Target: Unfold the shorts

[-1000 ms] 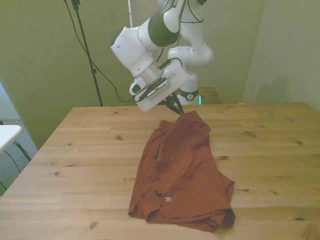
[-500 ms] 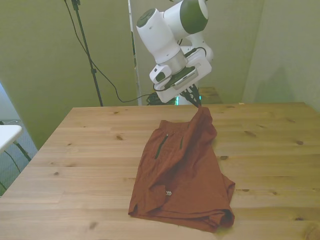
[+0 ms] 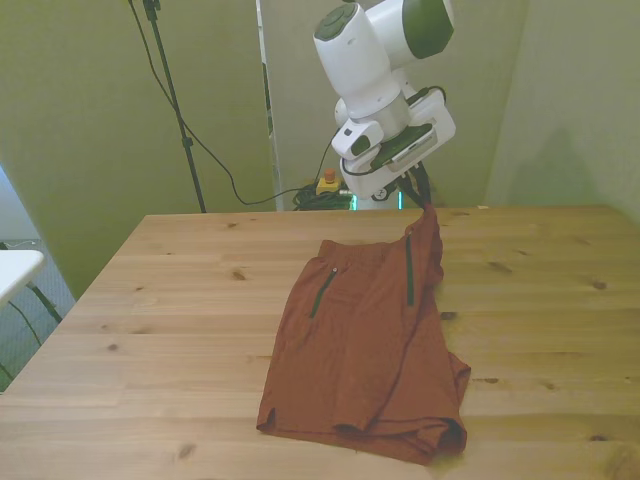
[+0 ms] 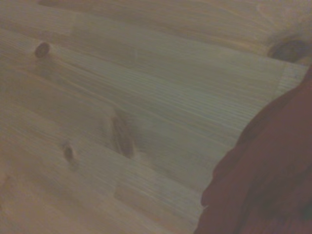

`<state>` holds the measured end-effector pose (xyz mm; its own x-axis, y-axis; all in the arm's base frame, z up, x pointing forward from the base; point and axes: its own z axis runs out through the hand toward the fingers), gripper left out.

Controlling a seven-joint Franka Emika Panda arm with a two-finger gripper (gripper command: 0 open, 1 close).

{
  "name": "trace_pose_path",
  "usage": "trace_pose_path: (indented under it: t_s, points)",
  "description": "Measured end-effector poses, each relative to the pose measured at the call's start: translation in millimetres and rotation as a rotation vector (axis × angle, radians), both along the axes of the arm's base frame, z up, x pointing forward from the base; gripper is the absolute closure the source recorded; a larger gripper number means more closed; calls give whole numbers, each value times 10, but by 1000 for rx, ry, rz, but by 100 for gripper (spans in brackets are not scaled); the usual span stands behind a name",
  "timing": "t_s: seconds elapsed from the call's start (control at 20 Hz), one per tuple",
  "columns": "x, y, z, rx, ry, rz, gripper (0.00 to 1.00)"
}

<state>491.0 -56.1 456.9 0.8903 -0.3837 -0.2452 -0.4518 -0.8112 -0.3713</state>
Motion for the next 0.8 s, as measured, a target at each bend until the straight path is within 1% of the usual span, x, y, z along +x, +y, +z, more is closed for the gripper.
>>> trace_pose_path:
  t_s: [0.4, 0.6, 0.7, 0.8]
  points:
    - [48, 457, -9, -3, 0, 84, 0]
    - [61, 652, -67, 0, 13, 115, 0]
    - [60, 728, -112, -1, 22, 124, 0]
    - [87, 745, -107, -10, 10, 102, 0]
